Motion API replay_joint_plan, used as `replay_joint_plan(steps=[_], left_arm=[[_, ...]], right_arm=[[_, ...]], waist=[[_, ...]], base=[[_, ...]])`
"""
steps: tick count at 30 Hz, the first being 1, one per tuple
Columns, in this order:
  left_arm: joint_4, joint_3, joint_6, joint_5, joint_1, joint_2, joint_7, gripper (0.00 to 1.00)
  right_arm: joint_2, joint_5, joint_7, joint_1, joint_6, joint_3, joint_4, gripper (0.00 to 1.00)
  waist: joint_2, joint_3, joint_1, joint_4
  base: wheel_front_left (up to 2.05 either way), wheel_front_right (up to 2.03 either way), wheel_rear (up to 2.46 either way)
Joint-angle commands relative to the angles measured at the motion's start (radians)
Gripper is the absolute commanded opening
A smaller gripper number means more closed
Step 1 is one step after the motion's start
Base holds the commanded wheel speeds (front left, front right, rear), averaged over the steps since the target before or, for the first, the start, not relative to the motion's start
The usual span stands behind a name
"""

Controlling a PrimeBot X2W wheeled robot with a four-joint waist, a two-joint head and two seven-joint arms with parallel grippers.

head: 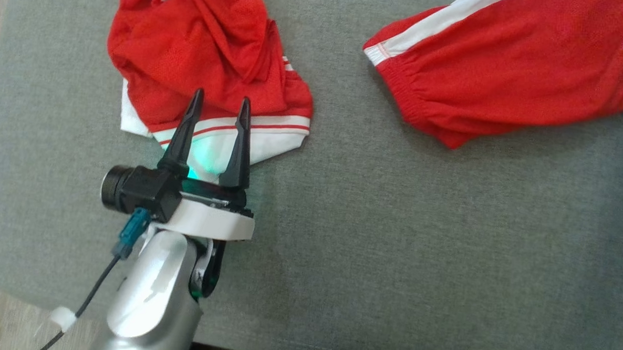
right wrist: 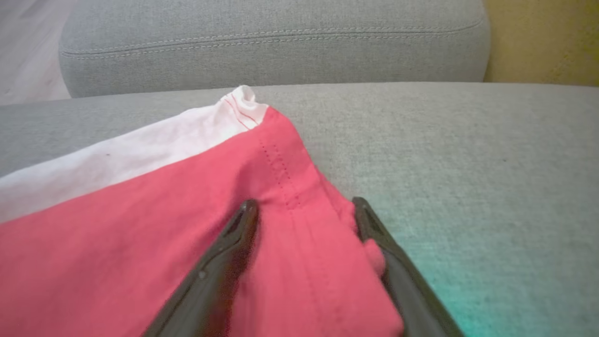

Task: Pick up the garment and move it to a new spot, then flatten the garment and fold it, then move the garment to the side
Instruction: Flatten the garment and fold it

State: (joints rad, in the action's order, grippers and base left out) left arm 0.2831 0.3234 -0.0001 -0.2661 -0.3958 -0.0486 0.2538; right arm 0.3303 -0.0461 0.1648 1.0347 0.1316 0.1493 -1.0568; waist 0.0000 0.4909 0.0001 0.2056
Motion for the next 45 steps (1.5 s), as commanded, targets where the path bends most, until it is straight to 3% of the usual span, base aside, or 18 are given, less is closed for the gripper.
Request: replay_joint_plan(steps=[1,2,10,20,28,32,37,45], left_arm=[[-0.034,-0.035,0.000,0.007,-0.022,-0.005,0.008,1.00],[-0.034,-0.036,0.000,0.007,-0.022,-0.005,0.008,1.00],[-0.027,-0.067,-0.001,0.016,-0.016,-0.003,0.008,1.00],[-0.023,-0.101,-0.011,0.036,0.007,-0.002,0.008,1.00],[-0.020,-0.115,-0.020,0.044,0.041,-0.002,0.008,1.00],[-0.022,-0.126,-0.023,0.049,0.059,-0.002,0.008,1.00],[-0.013,-0.139,-0.030,0.053,0.075,-0.002,0.008,1.00],[-0.001,-0.153,-0.030,0.054,0.108,-0.002,0.008,1.00]], right_arm=[[-0.009,-0.016,0.026,0.005,-0.001,-0.047,-0.019,0.53],[-0.008,-0.025,0.029,0.012,-0.001,-0.063,-0.031,0.00],[0.000,-0.137,-0.036,0.013,-0.001,-0.147,-0.063,0.00],[0.034,-0.294,-0.120,-0.059,-0.001,-0.242,-0.005,0.00],[0.148,-0.369,-0.174,-0.154,-0.001,-0.231,-0.017,0.00],[0.175,-0.375,-0.214,-0.172,-0.001,-0.204,-0.060,0.00],[0.140,-0.391,-0.267,-0.166,-0.001,-0.197,-0.076,0.00],[0.004,-0.450,-0.341,-0.168,-0.001,-0.257,0.012,0.00]], waist=[[0.0000,0.009,-0.0001,0.010],[0.0000,0.010,-0.0001,0.009],[0.0000,-0.025,-0.0001,-0.044],[0.0000,-0.104,-0.0001,-0.140],[0.0000,-0.156,-0.0001,-0.169],[0.0000,-0.164,-0.0001,-0.161],[0.0000,-0.179,-0.0001,-0.149],[0.0000,-0.257,-0.0001,-0.141]], base=[[0.00,0.00,0.00],[0.00,0.00,0.00],[0.00,0.00,0.00],[0.00,0.00,0.00],[0.00,0.00,0.00],[0.00,0.00,0.00],[0.00,0.00,0.00],[0.00,0.00,0.00]])
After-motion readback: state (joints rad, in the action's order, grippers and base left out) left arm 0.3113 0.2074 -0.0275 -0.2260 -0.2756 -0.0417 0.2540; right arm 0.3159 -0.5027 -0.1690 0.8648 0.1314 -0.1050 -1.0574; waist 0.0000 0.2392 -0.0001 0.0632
